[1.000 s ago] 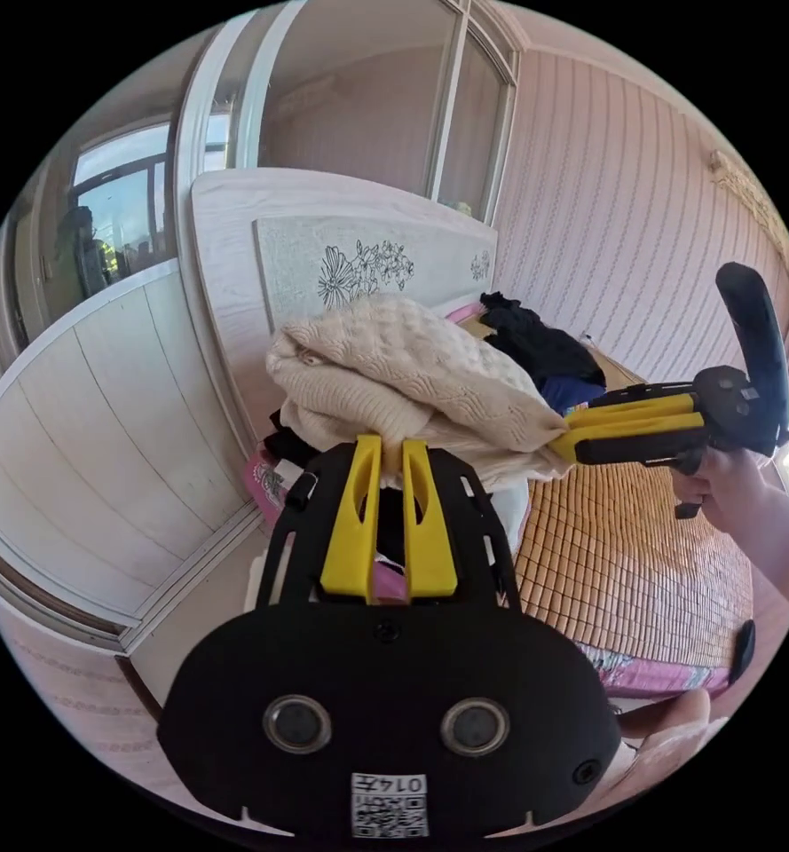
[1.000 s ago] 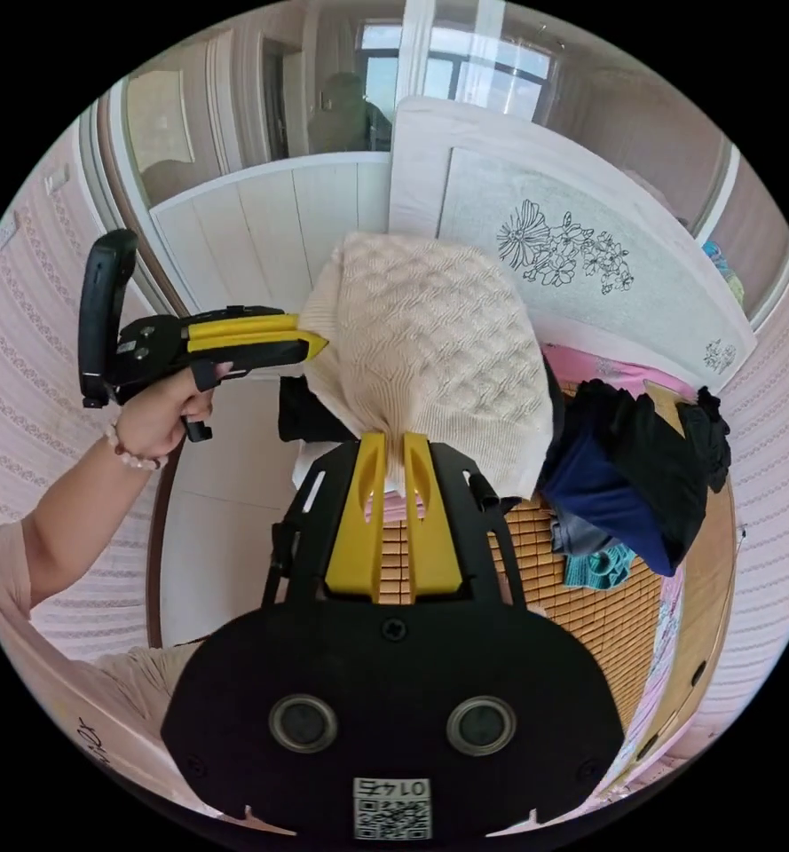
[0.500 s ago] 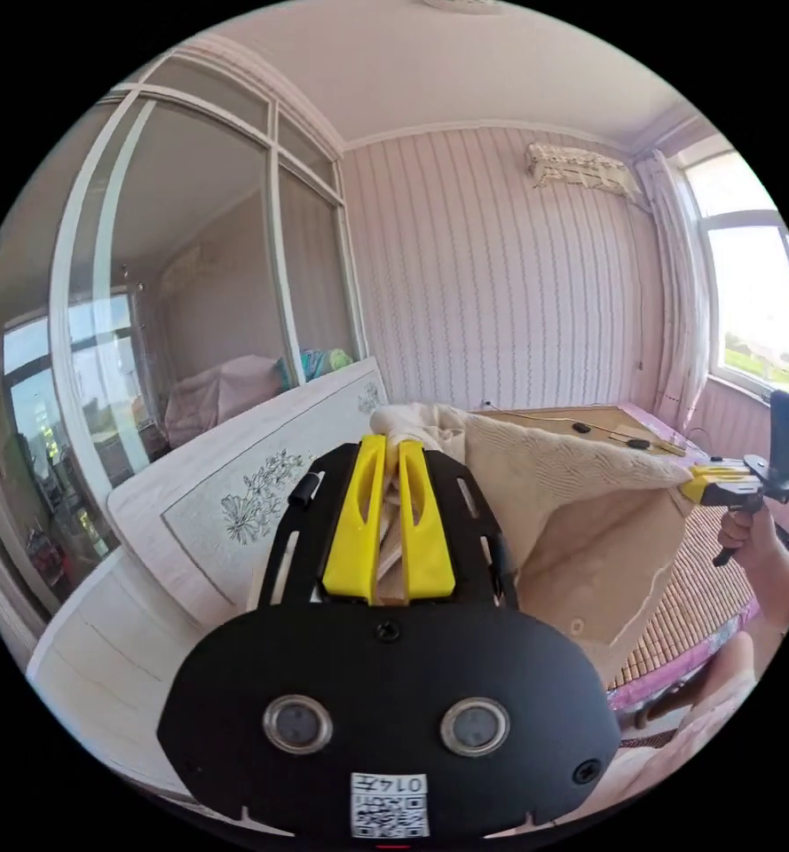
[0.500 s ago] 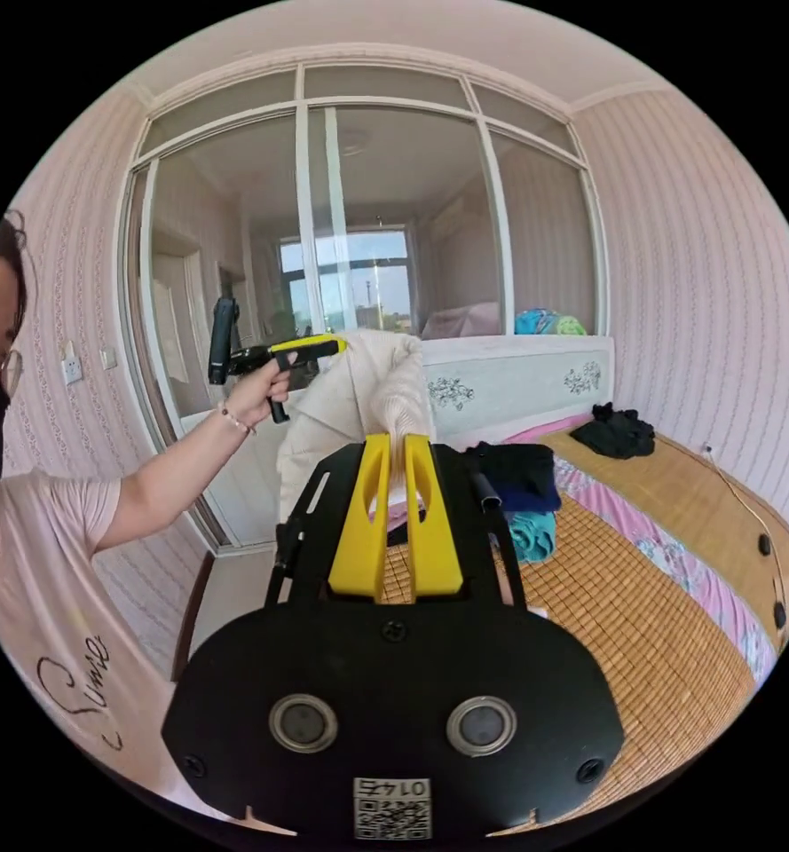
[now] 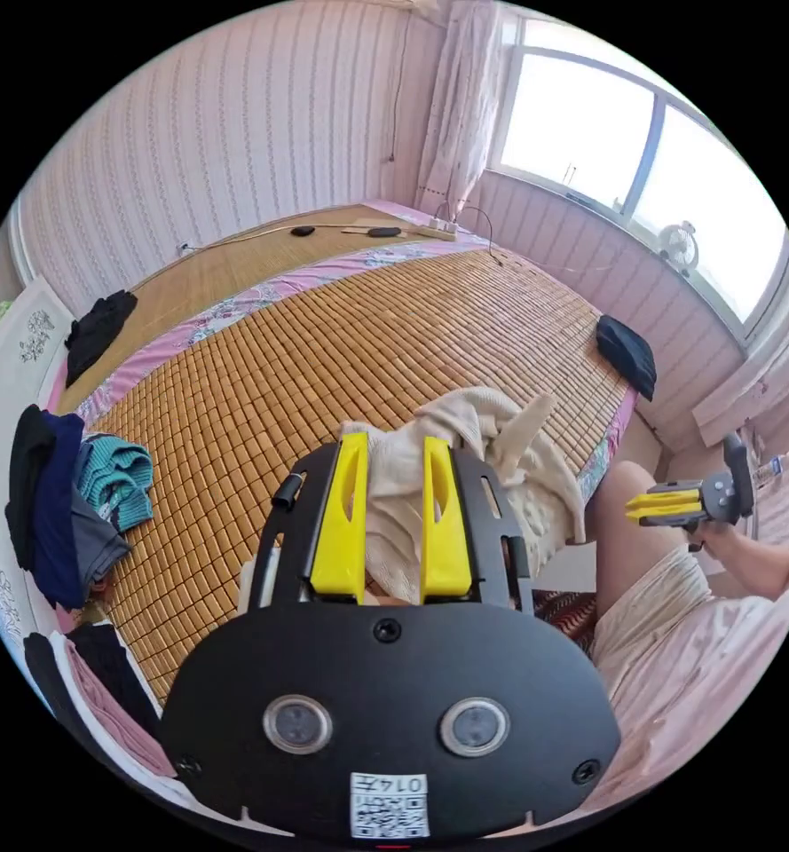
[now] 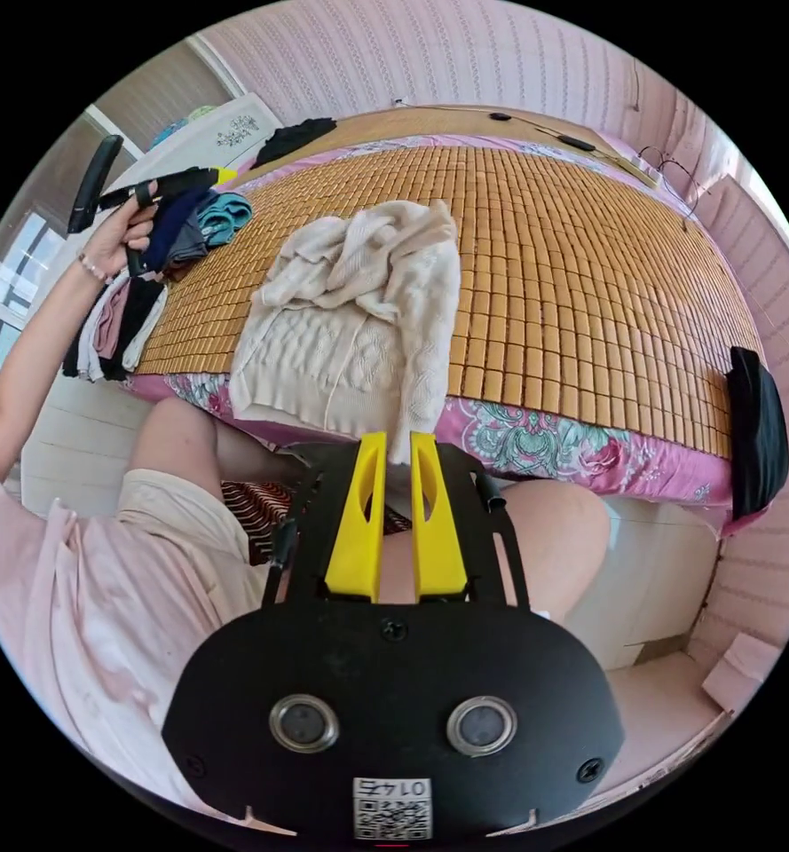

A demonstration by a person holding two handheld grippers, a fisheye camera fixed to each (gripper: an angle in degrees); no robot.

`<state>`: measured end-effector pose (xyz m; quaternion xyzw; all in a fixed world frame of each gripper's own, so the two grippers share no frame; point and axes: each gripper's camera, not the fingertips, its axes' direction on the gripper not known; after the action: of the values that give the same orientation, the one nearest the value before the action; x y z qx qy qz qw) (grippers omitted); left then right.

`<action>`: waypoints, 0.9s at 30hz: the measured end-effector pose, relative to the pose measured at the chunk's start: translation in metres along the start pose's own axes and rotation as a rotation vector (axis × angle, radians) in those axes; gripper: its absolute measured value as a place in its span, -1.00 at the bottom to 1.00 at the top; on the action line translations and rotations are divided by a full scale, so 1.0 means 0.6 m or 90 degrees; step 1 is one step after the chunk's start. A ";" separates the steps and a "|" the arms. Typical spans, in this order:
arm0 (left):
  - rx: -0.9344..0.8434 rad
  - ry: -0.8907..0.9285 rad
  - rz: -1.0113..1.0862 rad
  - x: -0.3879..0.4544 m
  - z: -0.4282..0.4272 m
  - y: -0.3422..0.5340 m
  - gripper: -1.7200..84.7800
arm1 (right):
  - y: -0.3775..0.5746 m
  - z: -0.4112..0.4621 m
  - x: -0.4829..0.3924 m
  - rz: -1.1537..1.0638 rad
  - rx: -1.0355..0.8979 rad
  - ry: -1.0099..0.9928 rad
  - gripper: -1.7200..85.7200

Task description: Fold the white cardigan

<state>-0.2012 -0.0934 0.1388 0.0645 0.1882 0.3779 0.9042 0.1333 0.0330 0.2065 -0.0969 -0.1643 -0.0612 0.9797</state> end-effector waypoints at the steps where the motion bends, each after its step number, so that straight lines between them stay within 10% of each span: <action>1: -0.019 -0.021 0.031 0.023 0.018 0.013 -0.74 | -0.015 0.007 0.000 -0.020 0.008 0.000 -0.85; 19: -0.200 0.030 0.002 0.069 0.354 -0.110 -0.71 | -0.366 0.197 0.005 -0.122 -0.046 0.066 -0.78; 27: -0.160 0.036 0.024 0.029 0.361 -0.121 -0.93 | -0.384 0.051 0.144 -0.096 0.062 -0.008 -0.94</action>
<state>-0.0579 -0.1270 0.3141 -0.0564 0.1636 0.4173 0.8921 0.1699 -0.1926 0.3026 -0.0370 -0.1799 -0.1262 0.9748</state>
